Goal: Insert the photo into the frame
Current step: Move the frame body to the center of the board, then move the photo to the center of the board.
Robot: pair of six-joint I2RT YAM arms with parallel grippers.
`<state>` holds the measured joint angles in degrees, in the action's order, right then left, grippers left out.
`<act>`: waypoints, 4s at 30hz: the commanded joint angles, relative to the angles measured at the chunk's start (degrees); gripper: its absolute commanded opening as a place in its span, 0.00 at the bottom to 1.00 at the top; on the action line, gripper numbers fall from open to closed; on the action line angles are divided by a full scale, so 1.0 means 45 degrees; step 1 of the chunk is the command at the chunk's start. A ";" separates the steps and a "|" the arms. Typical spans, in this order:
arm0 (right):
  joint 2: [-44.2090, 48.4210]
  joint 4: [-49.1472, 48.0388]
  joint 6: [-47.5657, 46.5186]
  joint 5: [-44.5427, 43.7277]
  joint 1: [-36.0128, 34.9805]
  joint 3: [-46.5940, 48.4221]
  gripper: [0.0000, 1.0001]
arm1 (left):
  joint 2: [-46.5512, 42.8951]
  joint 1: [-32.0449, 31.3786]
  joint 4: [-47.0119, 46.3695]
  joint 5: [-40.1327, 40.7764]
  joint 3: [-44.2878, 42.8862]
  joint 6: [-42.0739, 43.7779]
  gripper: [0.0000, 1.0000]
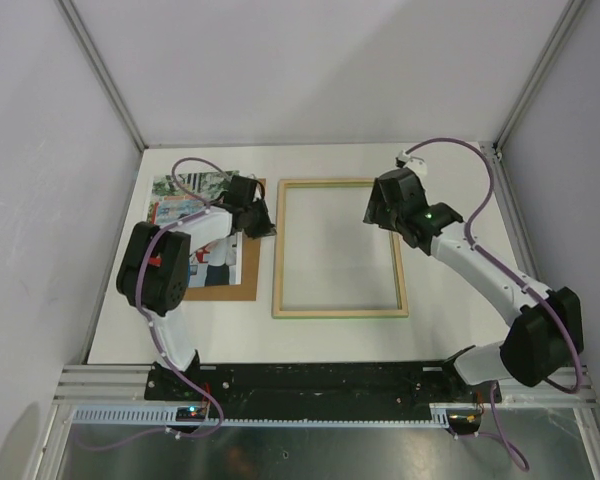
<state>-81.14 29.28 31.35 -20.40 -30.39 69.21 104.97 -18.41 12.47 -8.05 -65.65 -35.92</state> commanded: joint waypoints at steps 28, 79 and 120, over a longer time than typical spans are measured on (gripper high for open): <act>0.2115 -0.0160 -0.0283 0.1570 0.1693 -0.1700 0.67 | 0.2403 -0.2511 0.0599 0.1072 -0.2246 -0.0963 0.00; -0.5390 -0.7852 0.2488 0.8313 -0.2868 -0.0442 0.69 | -0.2586 0.7825 0.1189 0.1695 0.0678 -0.0180 0.72; -0.4802 -0.7549 -0.0561 0.7099 -0.3189 -0.1399 0.71 | 0.2880 0.9028 0.2890 0.3278 -0.3162 0.5506 0.93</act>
<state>-105.10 -1.34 29.87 11.44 -45.23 63.61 116.97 23.03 21.80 11.16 -81.06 -13.56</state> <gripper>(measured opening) 0.708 0.928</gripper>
